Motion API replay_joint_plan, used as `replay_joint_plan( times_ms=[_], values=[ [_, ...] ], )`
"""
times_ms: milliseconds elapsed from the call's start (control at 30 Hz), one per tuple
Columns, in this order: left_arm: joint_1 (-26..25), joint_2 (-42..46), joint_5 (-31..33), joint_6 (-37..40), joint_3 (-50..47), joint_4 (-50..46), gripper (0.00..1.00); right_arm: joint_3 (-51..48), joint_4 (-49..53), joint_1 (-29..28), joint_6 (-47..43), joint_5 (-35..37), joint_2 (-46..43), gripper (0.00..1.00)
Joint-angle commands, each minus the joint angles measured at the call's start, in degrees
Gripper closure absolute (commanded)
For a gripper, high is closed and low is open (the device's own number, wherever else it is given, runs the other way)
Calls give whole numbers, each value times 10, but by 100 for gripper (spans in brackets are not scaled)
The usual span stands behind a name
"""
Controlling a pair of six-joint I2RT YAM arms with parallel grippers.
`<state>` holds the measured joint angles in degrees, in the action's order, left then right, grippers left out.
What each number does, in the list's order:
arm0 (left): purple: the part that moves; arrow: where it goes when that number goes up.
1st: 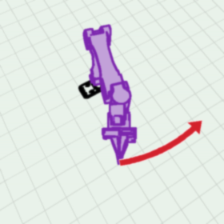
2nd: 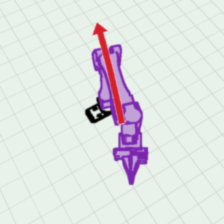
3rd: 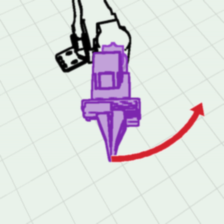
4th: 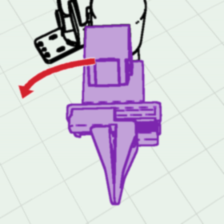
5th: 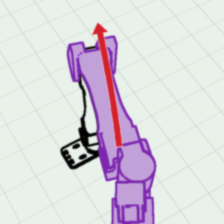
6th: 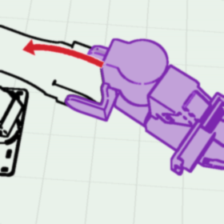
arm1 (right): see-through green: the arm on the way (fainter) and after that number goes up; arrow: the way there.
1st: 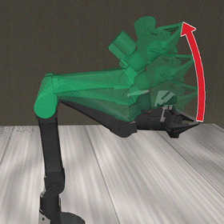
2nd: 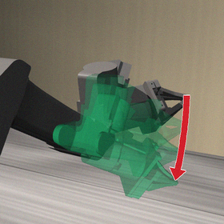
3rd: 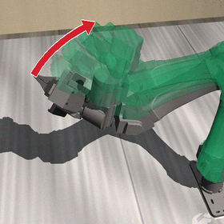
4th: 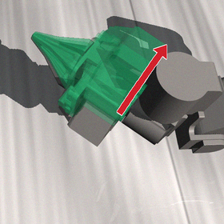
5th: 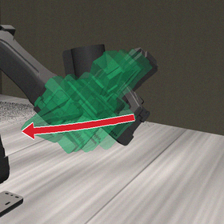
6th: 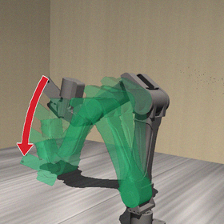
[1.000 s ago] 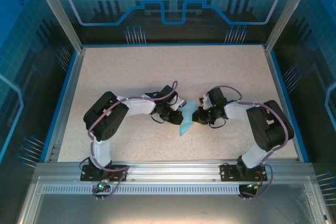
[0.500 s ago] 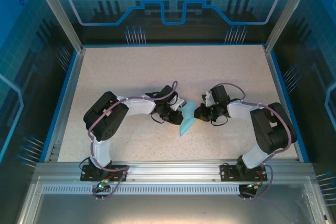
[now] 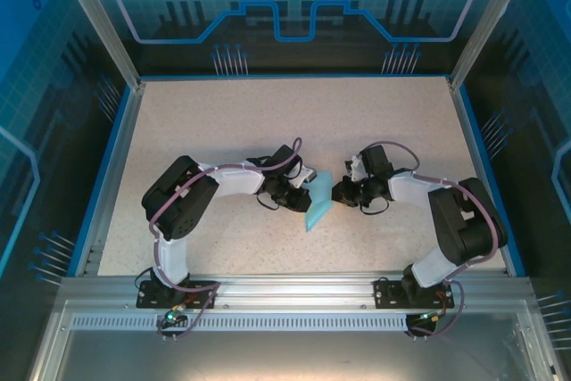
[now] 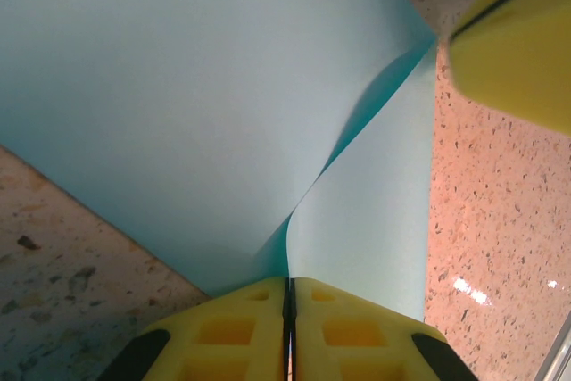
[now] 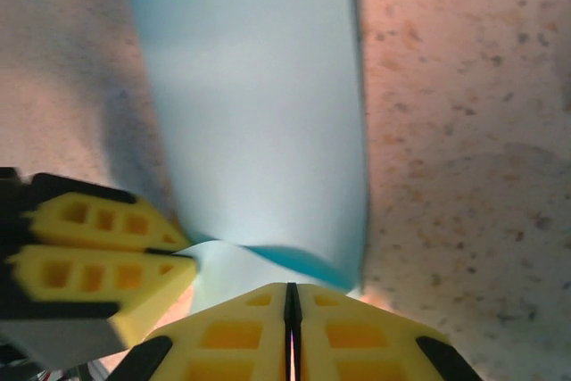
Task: Fold a paper plane with a square sheet of paper (pick it up from the middle)
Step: Third fold the triangle at the center of the table.
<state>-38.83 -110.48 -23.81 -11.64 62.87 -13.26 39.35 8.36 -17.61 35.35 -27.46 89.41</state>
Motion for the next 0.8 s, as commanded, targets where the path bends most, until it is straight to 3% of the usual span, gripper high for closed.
replay_joint_plan(
  times_ms=[0,300,767],
  values=[
    [2,-11,10,7,10,-27,88,-12,12,-22,1,-11,-32,89],
    [2,-10,9,11,13,-28,89,-58,-62,-89,69,3,-45,90],
    [2,-14,9,15,20,-33,89,-73,-128,-99,80,-1,18,90]
  ],
)
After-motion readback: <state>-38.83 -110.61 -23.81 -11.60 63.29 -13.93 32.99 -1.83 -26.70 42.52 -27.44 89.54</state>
